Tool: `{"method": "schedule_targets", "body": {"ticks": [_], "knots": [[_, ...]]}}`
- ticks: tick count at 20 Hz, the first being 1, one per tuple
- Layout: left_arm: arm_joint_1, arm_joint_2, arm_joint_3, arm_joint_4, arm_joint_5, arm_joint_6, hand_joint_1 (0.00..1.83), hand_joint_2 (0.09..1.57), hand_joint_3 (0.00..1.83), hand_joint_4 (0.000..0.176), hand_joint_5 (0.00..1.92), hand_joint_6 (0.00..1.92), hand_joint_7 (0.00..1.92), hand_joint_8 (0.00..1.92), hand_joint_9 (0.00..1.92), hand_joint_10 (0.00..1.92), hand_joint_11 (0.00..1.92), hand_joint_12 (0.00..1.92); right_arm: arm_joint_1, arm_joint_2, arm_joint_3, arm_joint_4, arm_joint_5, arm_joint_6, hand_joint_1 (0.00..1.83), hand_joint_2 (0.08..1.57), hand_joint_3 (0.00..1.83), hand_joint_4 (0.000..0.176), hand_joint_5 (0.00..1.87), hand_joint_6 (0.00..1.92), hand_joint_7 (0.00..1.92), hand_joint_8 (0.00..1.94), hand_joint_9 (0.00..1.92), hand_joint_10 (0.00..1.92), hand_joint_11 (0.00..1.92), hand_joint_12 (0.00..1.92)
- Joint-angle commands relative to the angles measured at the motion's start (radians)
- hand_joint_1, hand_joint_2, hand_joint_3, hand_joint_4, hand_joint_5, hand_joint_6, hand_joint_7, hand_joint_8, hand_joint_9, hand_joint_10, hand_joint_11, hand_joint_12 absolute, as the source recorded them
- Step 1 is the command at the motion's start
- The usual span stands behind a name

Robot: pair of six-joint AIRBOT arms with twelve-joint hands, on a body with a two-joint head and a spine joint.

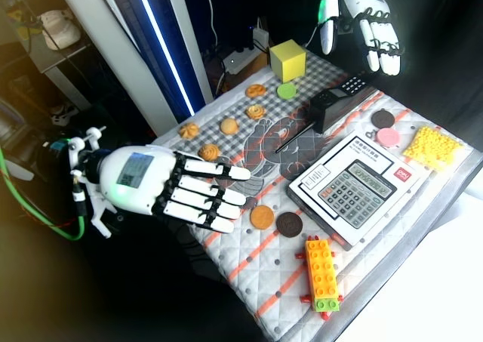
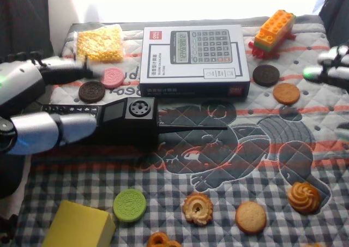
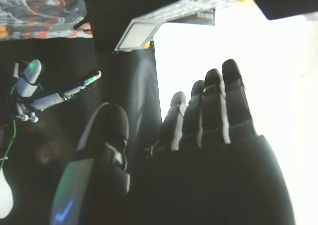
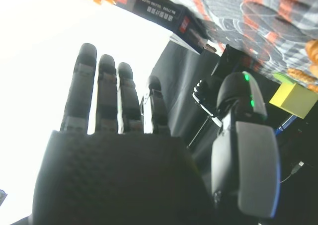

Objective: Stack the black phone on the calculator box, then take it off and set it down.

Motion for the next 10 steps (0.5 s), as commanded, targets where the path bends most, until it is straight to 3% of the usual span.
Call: {"method": "schedule_targets", "body": {"ticks": [1, 3, 4, 5, 6, 7, 8, 10], "knots": [[-0.021, -0.006, 0.012, 0.007, -0.098, 0.002, 0.73, 1.17, 0.0, 0.0, 0.75, 0.01, 0.82, 0.01, 0.75, 0.17, 0.34, 1.29, 0.014, 0.006, 0.005, 0.011, 0.12, 0.001, 0.61, 1.3, 0.01, 0.037, 0.51, 0.0, 0.41, 0.0, 0.43, 0.01, 0.44, 0.06], [-0.054, -0.03, 0.026, -0.02, -0.065, 0.088, 0.7, 1.08, 0.0, 0.0, 0.54, 0.0, 0.59, 0.0, 0.61, 0.06, 0.12, 1.4, 0.015, 0.005, 0.005, 0.009, 0.12, 0.001, 0.57, 1.31, 0.01, 0.054, 0.51, 0.0, 0.41, 0.0, 0.45, 0.01, 0.49, 0.06], [-0.068, -0.043, 0.029, -0.038, -0.045, 0.149, 0.68, 1.01, 0.0, 0.011, 0.43, 0.0, 0.45, 0.0, 0.51, 0.01, 0.02, 1.35, 0.015, 0.004, 0.005, 0.008, 0.121, 0.001, 0.54, 1.32, 0.01, 0.059, 0.51, 0.0, 0.4, 0.0, 0.44, 0.0, 0.46, 0.04], [-0.093, -0.061, 0.034, -0.059, -0.016, 0.232, 0.72, 0.93, 0.0, 0.042, 0.38, 0.0, 0.37, 0.0, 0.43, 0.0, 0.0, 1.24, 0.015, 0.003, 0.004, 0.007, 0.121, 0.001, 0.54, 1.32, 0.01, 0.059, 0.51, 0.0, 0.4, 0.0, 0.44, 0.0, 0.45, 0.04], [-0.117, -0.082, 0.038, -0.079, 0.012, 0.306, 0.7, 0.9, 0.0, 0.072, 0.35, 0.0, 0.33, 0.0, 0.4, 0.0, 0.0, 1.15, 0.014, 0.003, 0.003, 0.007, 0.121, 0.001, 0.58, 1.32, 0.0, 0.047, 0.52, 0.0, 0.41, 0.0, 0.44, 0.0, 0.46, 0.03], [-0.128, -0.096, 0.042, -0.09, 0.024, 0.34, 0.68, 0.89, 0.0, 0.079, 0.34, 0.0, 0.31, 0.0, 0.39, 0.0, 0.0, 1.12, 0.014, 0.003, 0.003, 0.007, 0.122, 0.001, 0.62, 1.31, 0.0, 0.042, 0.52, 0.0, 0.42, 0.0, 0.43, 0.0, 0.45, 0.03], [-0.129, -0.107, 0.047, -0.101, 0.025, 0.346, 0.63, 0.89, 0.0, 0.099, 0.31, 0.0, 0.3, 0.0, 0.39, 0.0, 0.0, 1.11, 0.014, 0.003, 0.002, 0.007, 0.122, 0.001, 0.63, 1.31, 0.0, 0.058, 0.49, 0.0, 0.4, 0.0, 0.41, 0.0, 0.43, 0.02], [-0.129, -0.115, 0.058, -0.116, 0.029, 0.346, 0.66, 0.89, 0.0, 0.099, 0.28, 0.0, 0.28, 0.0, 0.37, 0.0, 0.0, 1.08, 0.014, 0.004, 0.001, 0.007, 0.123, 0.001, 0.69, 1.29, 0.0, 0.049, 0.5, 0.01, 0.4, 0.0, 0.42, 0.0, 0.46, 0.02]]}}
